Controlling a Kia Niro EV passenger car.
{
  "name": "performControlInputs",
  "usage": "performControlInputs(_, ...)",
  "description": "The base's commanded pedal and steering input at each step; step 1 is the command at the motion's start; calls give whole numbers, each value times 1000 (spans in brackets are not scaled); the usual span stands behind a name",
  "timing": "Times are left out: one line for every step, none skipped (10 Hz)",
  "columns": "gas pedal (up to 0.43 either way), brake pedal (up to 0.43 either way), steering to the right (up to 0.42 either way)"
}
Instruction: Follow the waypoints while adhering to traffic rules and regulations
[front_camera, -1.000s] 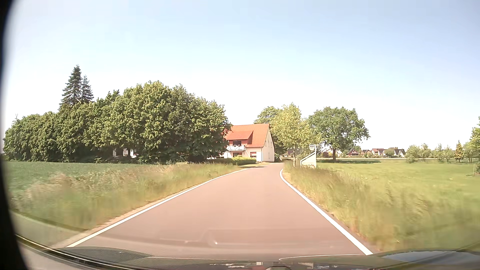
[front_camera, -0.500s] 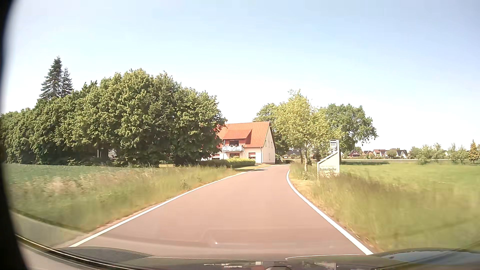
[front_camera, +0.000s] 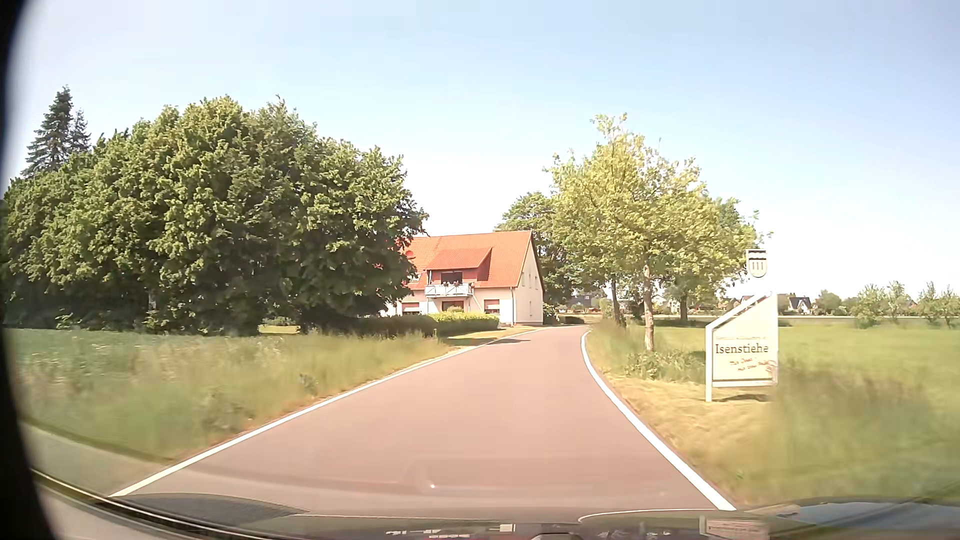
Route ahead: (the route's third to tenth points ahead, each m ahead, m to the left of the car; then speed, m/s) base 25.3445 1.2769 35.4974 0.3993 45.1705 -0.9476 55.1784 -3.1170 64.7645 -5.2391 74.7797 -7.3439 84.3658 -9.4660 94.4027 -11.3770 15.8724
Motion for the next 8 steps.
performControlInputs(311,0,19)
performControlInputs(311,0,20)
performControlInputs(311,0,21)
performControlInputs(311,0,21)
performControlInputs(311,0,21)
performControlInputs(311,0,21)
performControlInputs(311,0,20)
performControlInputs(311,0,19)
